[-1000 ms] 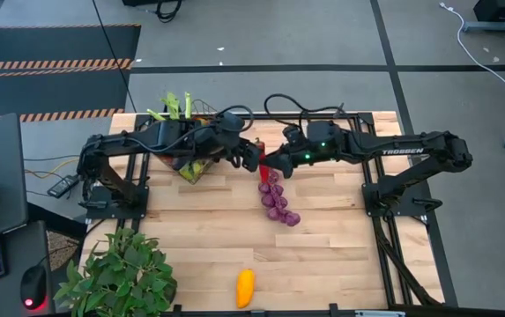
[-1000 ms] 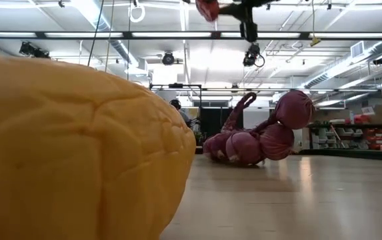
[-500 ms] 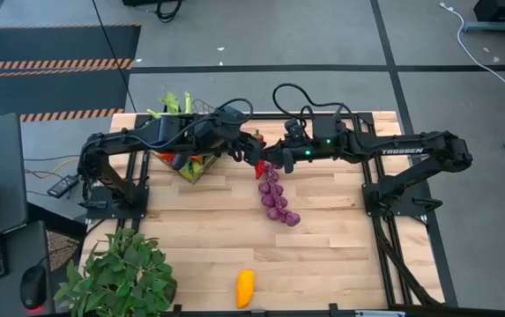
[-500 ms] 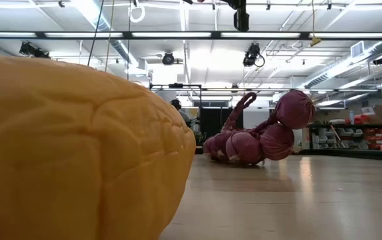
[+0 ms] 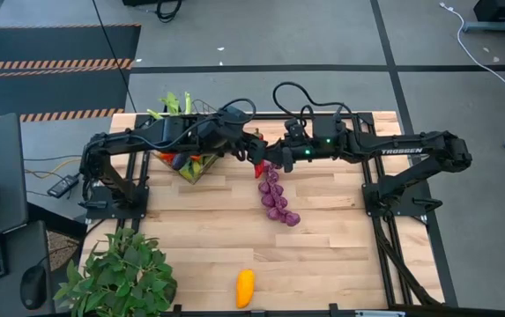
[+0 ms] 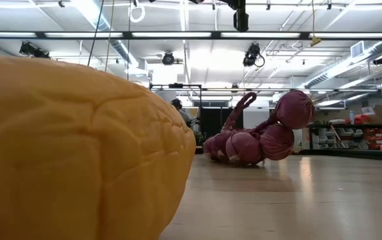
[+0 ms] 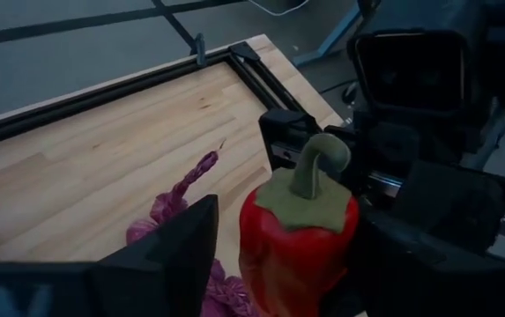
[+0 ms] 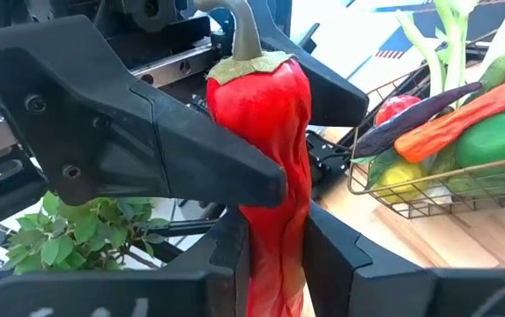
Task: Build produce basket
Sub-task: Put the red chili pepper into the wire basket
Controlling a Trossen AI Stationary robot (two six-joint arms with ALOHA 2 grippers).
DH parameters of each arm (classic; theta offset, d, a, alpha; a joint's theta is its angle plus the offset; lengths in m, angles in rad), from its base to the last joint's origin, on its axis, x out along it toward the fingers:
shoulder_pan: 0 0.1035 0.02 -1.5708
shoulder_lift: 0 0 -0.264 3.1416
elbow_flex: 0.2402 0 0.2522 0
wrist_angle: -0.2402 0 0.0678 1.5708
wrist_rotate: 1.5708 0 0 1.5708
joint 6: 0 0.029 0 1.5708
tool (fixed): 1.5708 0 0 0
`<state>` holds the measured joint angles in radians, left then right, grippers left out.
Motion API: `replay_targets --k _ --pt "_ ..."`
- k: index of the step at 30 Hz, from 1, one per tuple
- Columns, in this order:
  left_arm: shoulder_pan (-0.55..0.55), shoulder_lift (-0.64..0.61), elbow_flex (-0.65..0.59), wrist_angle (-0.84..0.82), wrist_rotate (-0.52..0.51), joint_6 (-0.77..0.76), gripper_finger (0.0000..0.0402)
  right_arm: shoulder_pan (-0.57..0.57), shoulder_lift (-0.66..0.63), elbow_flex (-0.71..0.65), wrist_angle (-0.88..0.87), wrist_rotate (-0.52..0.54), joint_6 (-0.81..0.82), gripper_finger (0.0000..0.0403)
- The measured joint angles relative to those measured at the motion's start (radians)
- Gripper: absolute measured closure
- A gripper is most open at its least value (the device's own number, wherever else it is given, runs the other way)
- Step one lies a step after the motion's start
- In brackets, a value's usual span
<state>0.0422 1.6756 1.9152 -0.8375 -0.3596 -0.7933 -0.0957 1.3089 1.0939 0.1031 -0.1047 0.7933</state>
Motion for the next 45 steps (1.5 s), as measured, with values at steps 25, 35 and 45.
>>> replay_targets --k 25,35,45 --pt "-0.007 0.020 0.000 0.038 0.077 0.017 0.0283 0.001 -0.001 0.000 0.005 0.041 0.017 0.0304" --pt "0.021 0.020 -0.001 -0.134 0.118 0.061 0.0274 -0.021 -0.003 0.002 -0.181 0.104 -0.016 0.0237" --pt "0.126 0.019 -0.001 -0.477 0.059 0.104 0.0282 -0.063 -0.003 0.001 -0.320 0.084 -0.031 0.0117"
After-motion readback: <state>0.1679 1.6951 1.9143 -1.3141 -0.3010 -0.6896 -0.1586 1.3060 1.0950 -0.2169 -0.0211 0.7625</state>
